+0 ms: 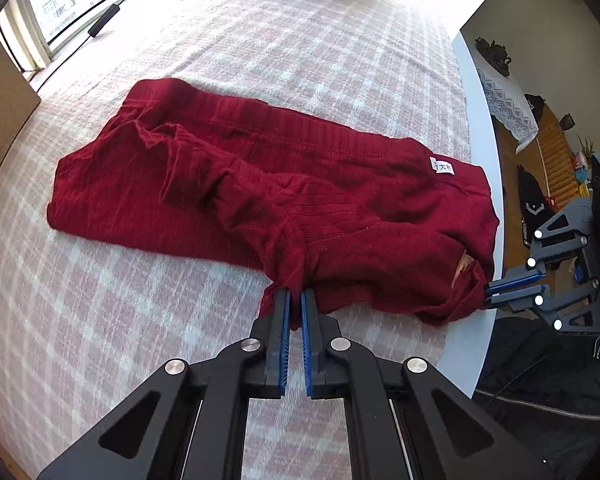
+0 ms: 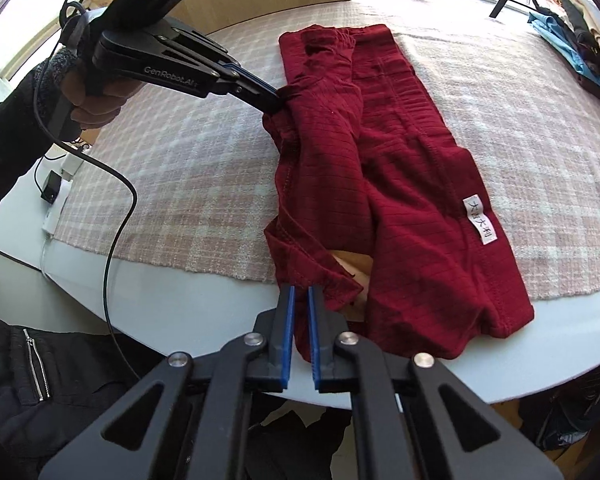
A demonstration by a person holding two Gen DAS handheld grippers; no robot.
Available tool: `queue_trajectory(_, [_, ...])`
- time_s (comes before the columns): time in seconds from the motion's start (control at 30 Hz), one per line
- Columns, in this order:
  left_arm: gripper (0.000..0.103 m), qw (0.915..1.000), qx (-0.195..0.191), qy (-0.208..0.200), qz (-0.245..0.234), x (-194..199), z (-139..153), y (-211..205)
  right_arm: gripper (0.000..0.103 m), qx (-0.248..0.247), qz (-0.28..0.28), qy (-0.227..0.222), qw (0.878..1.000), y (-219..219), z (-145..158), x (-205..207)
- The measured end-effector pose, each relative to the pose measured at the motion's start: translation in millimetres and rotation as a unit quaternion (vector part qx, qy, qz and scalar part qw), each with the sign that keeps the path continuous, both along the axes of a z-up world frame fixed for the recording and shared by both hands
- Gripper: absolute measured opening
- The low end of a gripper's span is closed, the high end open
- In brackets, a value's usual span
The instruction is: Fold clothes
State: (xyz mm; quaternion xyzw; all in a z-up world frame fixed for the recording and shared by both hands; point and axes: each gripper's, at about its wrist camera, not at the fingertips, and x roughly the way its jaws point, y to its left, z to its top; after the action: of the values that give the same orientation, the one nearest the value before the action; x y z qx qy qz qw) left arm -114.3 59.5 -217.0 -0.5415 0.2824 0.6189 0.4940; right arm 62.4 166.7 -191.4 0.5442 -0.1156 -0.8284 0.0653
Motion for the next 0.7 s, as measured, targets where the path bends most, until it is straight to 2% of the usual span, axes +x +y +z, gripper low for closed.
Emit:
queue_trajectory(0.07, [0.005, 0.9999, -0.001, -0.008, 0.015, -1.2, 2.3, -10.1, 0.007, 0.008, 0.002, 0.007, 1.000, -1.6, 2.0, -0.5])
queue_trajectory(0.1, [0.005, 0.9997, -0.001, -0.011, 0.023, -0.5, 3.3, -14.6, 0.012, 0.018, 0.005, 0.008, 1.000, -3.0, 3.4, -0.8])
queue_trajectory(0.13, [0.005, 0.9995, 0.000, -0.013, 0.028, -1.0, 5.9, -18.4, 0.027, 0.025, 0.006, 0.004, 1.000, -4.4, 3.4, -1.7])
queue_trajectory(0.17, [0.005, 0.9994, 0.001, -0.016, 0.032, -1.7, 8.8, -21.9, 0.037, 0.030, 0.005, 0.004, 1.000, -5.3, 3.6, -1.9])
queue_trajectory(0.2, [0.005, 0.9993, 0.002, -0.018, 0.033, -1.5, 11.4, -24.9, 0.051, 0.034, 0.003, 0.006, 0.999, -6.0, 3.8, -1.9])
queue_trajectory(0.27, [0.004, 0.9991, 0.006, -0.022, 0.036, -0.7, 16.5, -30.6, 0.052, 0.035, 0.018, 0.009, 0.999, -11.5, 2.1, -2.1])
queue_trajectory(0.37, [0.003, 0.9989, 0.007, -0.025, 0.040, -1.4, 17.9, -33.2, 0.052, 0.049, 0.040, 0.008, 0.998, -22.7, -3.3, -5.3])
queue_trajectory(0.43, [0.003, 0.9988, 0.004, -0.024, 0.042, -1.7, 14.3, -30.6, 0.049, 0.039, 0.042, 0.004, 0.998, -25.1, -9.0, -9.0])
queue_trajectory(0.47, [0.003, 0.9988, 0.004, -0.027, 0.041, -1.5, 12.4, -28.9, 0.043, 0.032, 0.043, 0.002, 0.999, -26.0, -11.9, -10.9])
queue_trajectory(0.5, [0.003, 0.9989, 0.004, -0.026, 0.038, -1.3, 10.4, -27.6, 0.019, 0.032, 0.043, -0.003, 0.999, -26.6, -14.8, -12.4])
queue_trajectory(0.53, [0.003, 0.9991, 0.003, -0.024, 0.035, -1.0, 8.4, -26.3, 0.006, 0.031, 0.042, -0.006, 0.999, -25.8, -16.0, -12.9])
queue_trajectory(0.67, [0.006, 0.9987, 0.006, -0.030, 0.040, -9.5, 2.9, -31.4, 0.006, 0.020, 0.036, -0.003, 0.999, -20.0, -12.4, -11.0])
queue_trajectory(0.7, [0.016, 0.9984, 0.008, -0.036, 0.042, -11.6, 2.8, -33.5, 0.006, 0.015, 0.032, 0.002, 0.999, -17.8, -8.6, -9.5])
